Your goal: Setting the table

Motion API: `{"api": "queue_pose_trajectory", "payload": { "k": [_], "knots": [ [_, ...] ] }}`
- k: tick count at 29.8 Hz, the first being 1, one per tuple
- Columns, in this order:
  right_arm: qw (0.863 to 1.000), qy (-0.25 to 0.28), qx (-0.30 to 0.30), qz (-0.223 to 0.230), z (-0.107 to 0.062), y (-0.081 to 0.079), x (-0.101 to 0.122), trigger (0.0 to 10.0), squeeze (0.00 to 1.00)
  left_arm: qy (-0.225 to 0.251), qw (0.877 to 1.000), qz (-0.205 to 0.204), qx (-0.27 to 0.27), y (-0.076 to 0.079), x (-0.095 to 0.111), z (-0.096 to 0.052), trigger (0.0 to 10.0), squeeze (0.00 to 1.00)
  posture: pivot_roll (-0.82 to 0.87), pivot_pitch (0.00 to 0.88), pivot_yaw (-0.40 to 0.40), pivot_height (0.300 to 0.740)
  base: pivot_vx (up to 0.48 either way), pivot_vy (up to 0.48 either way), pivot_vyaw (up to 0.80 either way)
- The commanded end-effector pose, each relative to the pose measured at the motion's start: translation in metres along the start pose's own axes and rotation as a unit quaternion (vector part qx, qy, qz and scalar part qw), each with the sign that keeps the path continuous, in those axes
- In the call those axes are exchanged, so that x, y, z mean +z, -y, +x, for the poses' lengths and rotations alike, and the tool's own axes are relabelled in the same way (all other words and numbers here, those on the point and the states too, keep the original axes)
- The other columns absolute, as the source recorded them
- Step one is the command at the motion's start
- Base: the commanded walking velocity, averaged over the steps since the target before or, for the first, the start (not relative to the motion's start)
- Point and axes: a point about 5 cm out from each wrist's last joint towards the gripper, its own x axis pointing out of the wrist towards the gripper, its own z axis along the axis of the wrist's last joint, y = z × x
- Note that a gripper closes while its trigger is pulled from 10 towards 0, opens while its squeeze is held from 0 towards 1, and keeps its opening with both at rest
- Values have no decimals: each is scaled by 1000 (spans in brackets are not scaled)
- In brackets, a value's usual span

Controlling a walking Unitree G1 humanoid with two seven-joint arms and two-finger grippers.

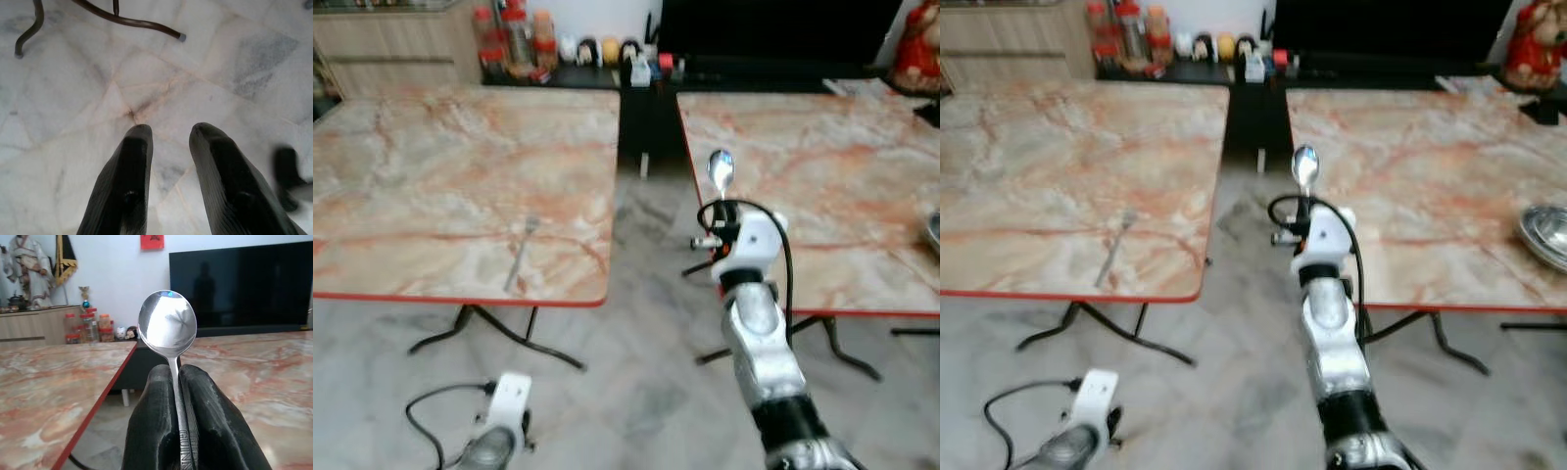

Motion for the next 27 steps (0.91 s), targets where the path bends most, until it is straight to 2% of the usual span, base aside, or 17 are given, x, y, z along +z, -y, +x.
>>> {"api": "queue_pose_trajectory", "payload": {
  "k": [1,8,12,18,27],
  "knots": [
    [1000,8,-7,-4,3,5,5,10000,0,-2,1000,5,-3,3,0,0,10000,0,-13,108,3,740,0,-480,0],
    [1000,-4,-16,-2,2,7,2,10000,0,-2,1000,4,-2,1,-1,0,10000,0,-22,120,9,740,0,-480,0],
    [1000,-2,-19,-1,2,9,2,10000,0,-3,1000,4,-2,1,-2,0,10000,0,-24,125,9,740,0,-474,-764],
    [1000,-2,-21,-9,1,11,2,10000,0,-4,1000,3,-1,1,-3,-1,10000,0,-23,130,9,740,0,-475,0],
    [1000,-4,-17,-8,2,9,2,10000,0,-2,1000,-22,7,-2,-8,-3,10000,0,-19,135,2,740,0,0,0]
  ]
}}
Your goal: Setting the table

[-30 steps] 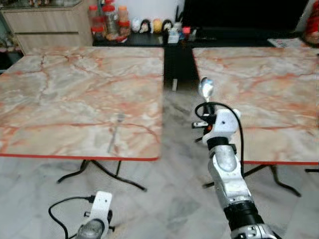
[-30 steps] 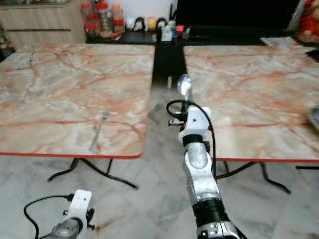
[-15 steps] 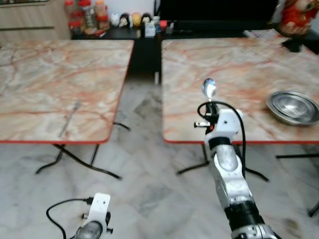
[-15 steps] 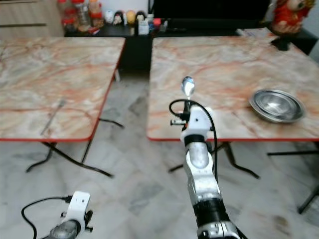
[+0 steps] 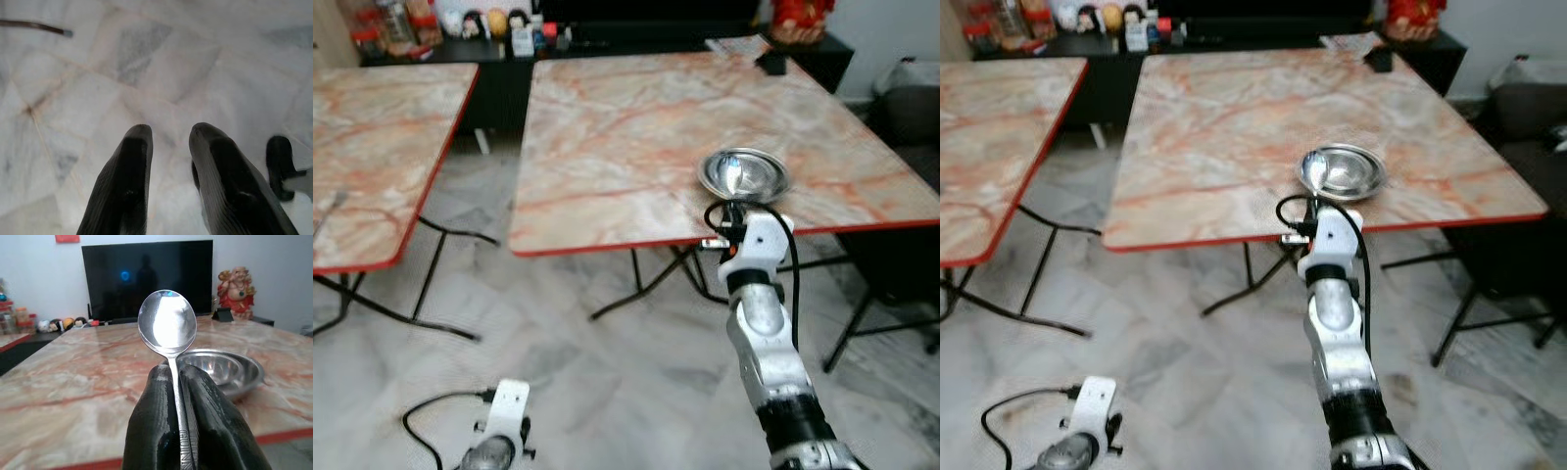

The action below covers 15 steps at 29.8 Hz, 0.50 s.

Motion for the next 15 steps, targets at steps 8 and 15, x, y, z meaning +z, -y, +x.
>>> {"api": "queue_pose_trajectory", "payload": {
  "k": [8,15],
  "knots": [
    [1000,7,7,-6,3,-1,5,10000,0,-5,1000,-10,8,-4,-4,-1,10000,0,-20,133,-3,740,165,0,0],
    [1000,5,9,-10,4,-3,5,10000,0,-4,1000,-8,7,-4,-3,-1,10000,0,-21,130,-6,740,371,0,0]
  ]
}}
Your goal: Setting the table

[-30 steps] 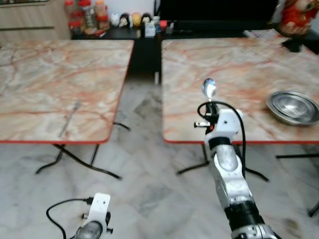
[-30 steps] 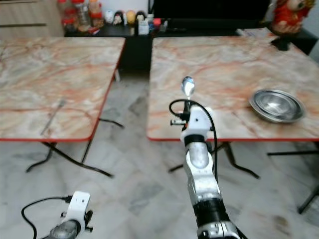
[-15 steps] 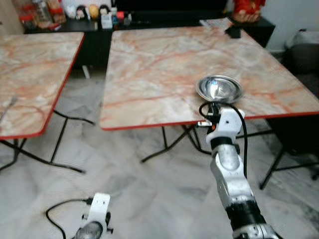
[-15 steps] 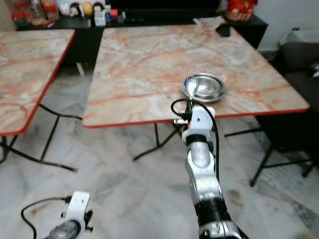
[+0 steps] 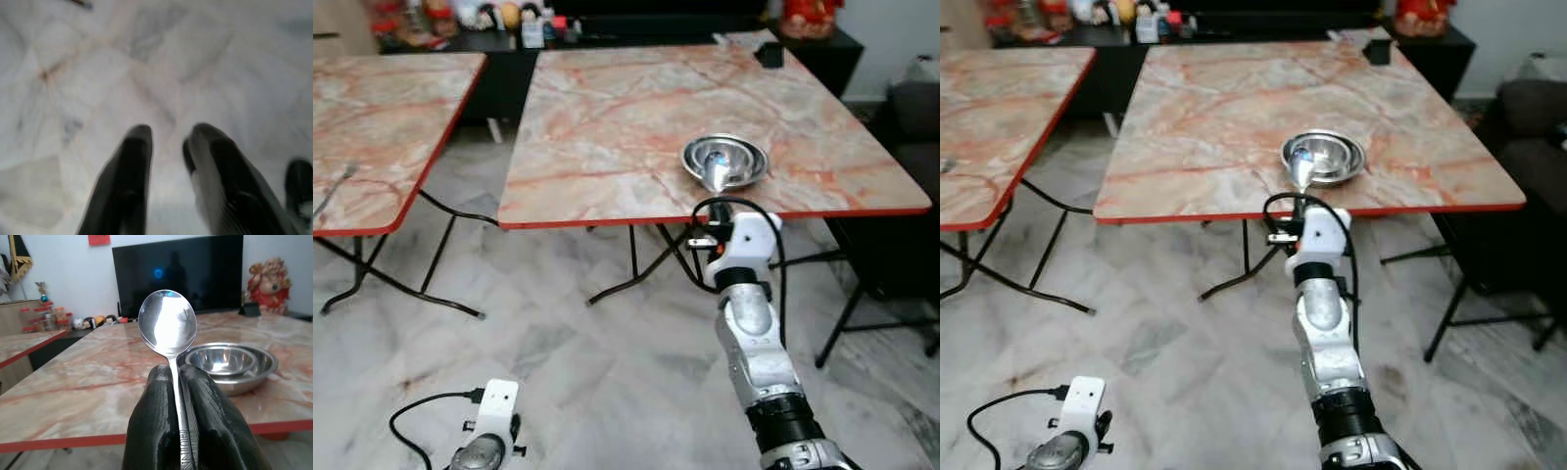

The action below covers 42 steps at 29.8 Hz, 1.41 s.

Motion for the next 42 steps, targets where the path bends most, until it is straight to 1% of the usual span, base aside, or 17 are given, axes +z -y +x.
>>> {"api": "queue_pose_trajectory", "payload": {
  "k": [1,4,14,30,42],
  "knots": [
    [1000,5,-1,-4,2,0,4,10000,0,2,1000,3,3,-3,1,0,10000,0,-21,130,-6,740,375,0,0],
    [1000,3,3,-1,2,-2,3,10000,0,2,1000,3,1,-2,2,0,10000,0,-16,133,-8,740,375,0,0],
    [1000,5,0,4,3,-2,4,10000,0,0,1000,4,-1,-2,0,0,10000,0,-13,131,-2,740,383,0,0],
    [1000,5,-5,4,2,0,3,10000,0,2,1000,15,-8,0,2,1,10000,0,-21,129,3,740,384,0,0],
    [1000,4,2,2,3,-3,3,10000,0,2,1000,15,-8,1,2,1,10000,0,-21,130,1,740,382,0,0]
  ]
}}
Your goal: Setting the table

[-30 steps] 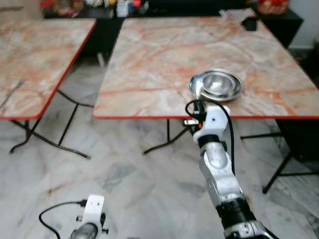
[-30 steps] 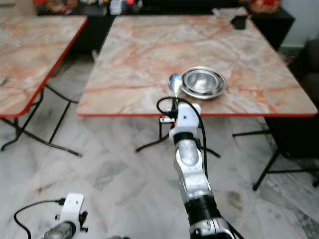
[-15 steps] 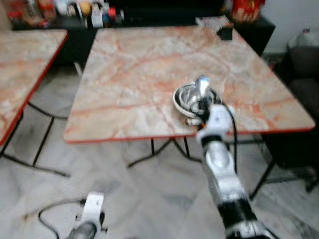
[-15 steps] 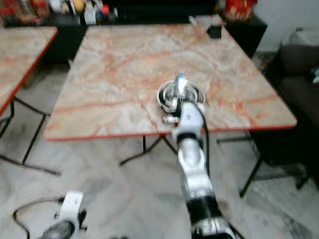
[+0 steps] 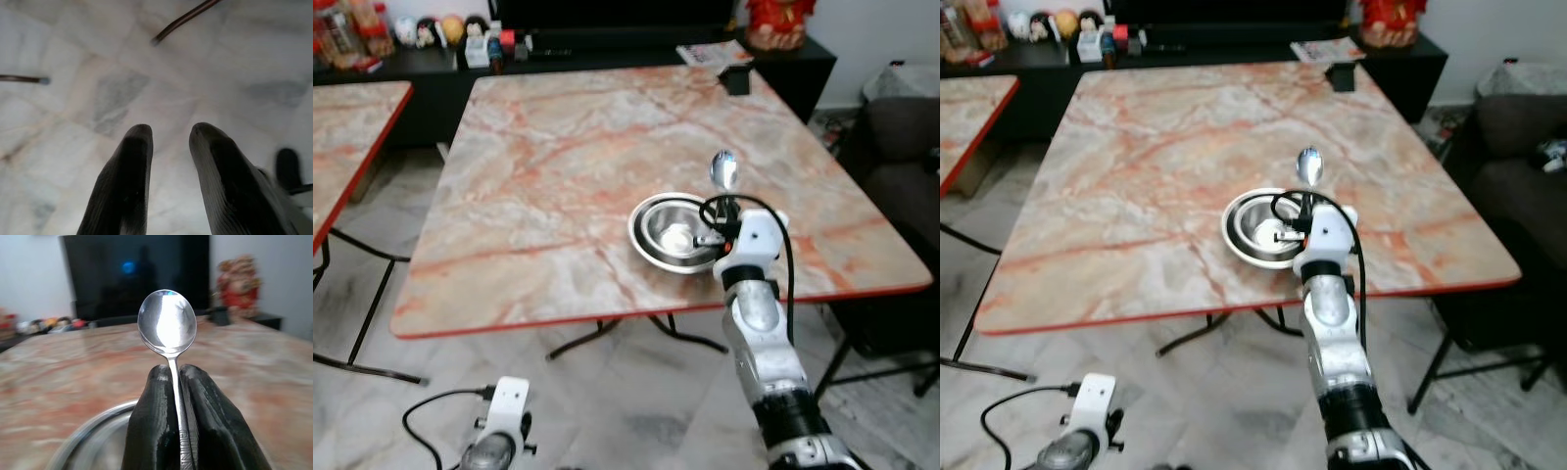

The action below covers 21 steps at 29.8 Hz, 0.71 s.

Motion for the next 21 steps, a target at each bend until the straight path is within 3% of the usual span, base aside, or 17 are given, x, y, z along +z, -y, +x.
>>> {"api": "queue_pose_trajectory", "payload": {
  "k": [1,4,21],
  "knots": [
    [1000,5,-6,-6,0,6,2,10000,0,-2,1000,5,-6,5,-1,0,10000,0,-22,130,1,740,360,0,0],
    [1000,5,-6,-7,0,7,2,10000,0,-2,1000,7,-5,5,0,0,10000,0,-24,128,1,740,315,0,0],
    [1000,7,-4,-6,0,7,3,10000,0,9,1000,12,-5,6,3,1,10000,0,-25,131,-1,740,0,-29,0]
  ]
}}
